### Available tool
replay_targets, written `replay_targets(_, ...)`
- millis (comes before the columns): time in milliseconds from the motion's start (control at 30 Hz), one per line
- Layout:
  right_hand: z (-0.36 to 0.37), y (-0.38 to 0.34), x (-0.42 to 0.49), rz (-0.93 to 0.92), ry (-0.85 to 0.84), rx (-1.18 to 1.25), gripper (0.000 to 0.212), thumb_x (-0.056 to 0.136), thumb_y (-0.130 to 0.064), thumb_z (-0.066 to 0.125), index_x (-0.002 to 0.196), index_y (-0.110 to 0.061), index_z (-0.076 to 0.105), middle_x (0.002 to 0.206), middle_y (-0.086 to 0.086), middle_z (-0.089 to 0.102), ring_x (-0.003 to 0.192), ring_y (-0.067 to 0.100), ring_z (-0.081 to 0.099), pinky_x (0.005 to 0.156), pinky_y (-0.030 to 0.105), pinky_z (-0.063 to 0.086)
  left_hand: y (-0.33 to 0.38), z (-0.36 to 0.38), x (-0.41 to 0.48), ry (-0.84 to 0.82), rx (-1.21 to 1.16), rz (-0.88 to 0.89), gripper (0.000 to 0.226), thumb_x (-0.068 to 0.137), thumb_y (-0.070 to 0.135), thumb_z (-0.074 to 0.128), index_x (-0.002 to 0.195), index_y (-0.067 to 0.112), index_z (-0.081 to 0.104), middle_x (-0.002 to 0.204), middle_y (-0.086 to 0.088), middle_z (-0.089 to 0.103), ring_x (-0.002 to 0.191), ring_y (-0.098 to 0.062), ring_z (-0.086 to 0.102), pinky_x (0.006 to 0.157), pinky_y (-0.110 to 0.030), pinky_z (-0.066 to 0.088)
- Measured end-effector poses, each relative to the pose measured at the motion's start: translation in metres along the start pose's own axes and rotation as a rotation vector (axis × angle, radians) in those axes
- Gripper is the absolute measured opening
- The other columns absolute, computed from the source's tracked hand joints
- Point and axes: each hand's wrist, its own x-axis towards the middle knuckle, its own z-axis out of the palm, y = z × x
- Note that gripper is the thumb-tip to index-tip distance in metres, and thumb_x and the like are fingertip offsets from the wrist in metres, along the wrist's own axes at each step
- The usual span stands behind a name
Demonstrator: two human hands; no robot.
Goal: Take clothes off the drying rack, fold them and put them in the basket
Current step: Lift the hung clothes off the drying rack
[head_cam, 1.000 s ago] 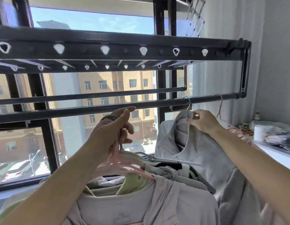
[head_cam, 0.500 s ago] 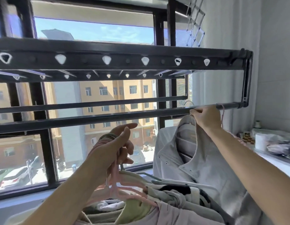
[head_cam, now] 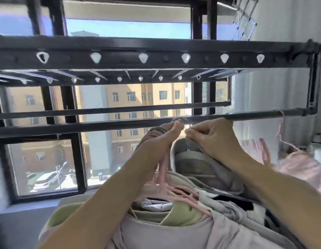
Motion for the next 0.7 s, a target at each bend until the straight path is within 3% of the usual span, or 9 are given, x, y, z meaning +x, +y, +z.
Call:
replay_targets(67, 0.012, -0.010, -0.012, -0.010, -0.078, 0.073, 0.007, 0.081, -0.020, 0.075, 0.085, -0.016, 0.079, 0.063, -0.015, 0.069, 0.057, 0.001, 0.064, 0.052, 0.011, 0.042, -0.003, -0.002, -0.002, 0.046, -0.031, -0.034, 0.036, 0.103, 0.012, 0.035, 0.132, -0.004, 0.045, 0.138, -0.025, 0.047, 0.127, -0.033, 0.047, 0.099, -0.028, 0.041)
replay_targets(167, 0.025, -0.020, -0.024, -0.003, -0.167, 0.177, 0.010, 0.082, -0.014, 0.074, 0.091, -0.018, 0.077, 0.065, -0.023, 0.066, 0.061, -0.003, 0.066, 0.057, 0.009, 0.047, -0.003, 0.001, 0.003, 0.088, -0.013, -0.149, 0.034, 0.090, 0.028, 0.058, 0.119, 0.010, 0.059, 0.115, -0.014, 0.063, 0.107, -0.029, 0.059, 0.091, -0.032, 0.049)
replay_targets(233, 0.034, -0.023, -0.028, -0.031, -0.210, 0.149, 0.011, 0.083, -0.011, 0.072, 0.092, -0.016, 0.078, 0.068, -0.019, 0.068, 0.062, 0.000, 0.067, 0.060, 0.011, 0.049, -0.011, -0.008, -0.002, 0.097, -0.038, -0.165, 0.037, 0.079, 0.034, 0.060, 0.112, 0.017, 0.065, 0.110, -0.013, 0.067, 0.101, -0.027, 0.063, 0.086, -0.031, 0.053)
replay_targets(333, 0.040, -0.024, -0.031, -0.031, -0.232, 0.160, 0.010, 0.084, -0.009, 0.071, 0.088, -0.013, 0.078, 0.069, -0.009, 0.072, 0.062, 0.003, 0.068, 0.062, 0.013, 0.050, -0.017, -0.014, -0.001, 0.122, 0.015, -0.163, 0.035, 0.081, 0.036, 0.068, 0.112, 0.020, 0.067, 0.117, -0.018, 0.064, 0.108, -0.034, 0.061, 0.095, -0.041, 0.049)
replay_targets(400, 0.040, -0.025, -0.032, -0.056, -0.257, 0.138, 0.010, 0.085, -0.010, 0.069, 0.088, -0.012, 0.078, 0.071, -0.004, 0.073, 0.063, 0.005, 0.068, 0.064, 0.015, 0.051, -0.021, -0.017, -0.001, 0.114, 0.028, -0.163, 0.036, 0.078, 0.042, 0.061, 0.109, 0.027, 0.070, 0.116, -0.017, 0.064, 0.111, -0.036, 0.059, 0.097, -0.047, 0.046)
replay_targets(500, 0.033, -0.030, -0.033, -0.075, -0.390, 0.120, 0.015, 0.090, -0.009, 0.064, 0.096, -0.014, 0.077, 0.082, -0.006, 0.074, 0.074, 0.006, 0.068, 0.075, 0.020, 0.054, -0.027, -0.023, -0.002, 0.106, -0.056, -0.175, 0.034, 0.080, 0.042, 0.067, 0.106, 0.021, 0.071, 0.104, -0.014, 0.068, 0.098, -0.033, 0.062, 0.081, -0.040, 0.055)
replay_targets(567, 0.024, -0.029, -0.034, -0.038, -0.480, 0.139, 0.019, 0.090, -0.009, 0.063, 0.103, -0.017, 0.075, 0.083, -0.016, 0.073, 0.074, 0.004, 0.067, 0.074, 0.019, 0.055, -0.027, -0.029, -0.002, 0.087, -0.108, -0.168, 0.037, 0.081, 0.036, 0.061, 0.109, 0.013, 0.068, 0.099, -0.013, 0.071, 0.090, -0.031, 0.065, 0.075, -0.036, 0.057)
replay_targets(633, 0.011, -0.021, -0.034, 0.004, -0.464, 0.138, 0.017, 0.088, -0.012, 0.066, 0.101, -0.018, 0.075, 0.074, -0.018, 0.071, 0.064, 0.007, 0.067, 0.061, 0.021, 0.054, -0.028, -0.036, 0.000, 0.057, -0.027, -0.105, 0.037, 0.082, 0.035, 0.052, 0.110, 0.013, 0.065, 0.094, -0.008, 0.074, 0.090, -0.024, 0.069, 0.081, -0.035, 0.055)
replay_targets(700, -0.002, -0.006, -0.032, 0.044, -0.372, 0.109, 0.014, 0.086, -0.013, 0.068, 0.098, -0.015, 0.074, 0.078, -0.006, 0.074, 0.070, 0.014, 0.070, 0.068, 0.028, 0.059, -0.028, -0.040, 0.001, 0.036, 0.032, -0.060, 0.038, 0.082, 0.034, 0.046, 0.111, 0.014, 0.062, 0.082, -0.001, 0.074, 0.077, -0.016, 0.070, 0.077, -0.029, 0.053)
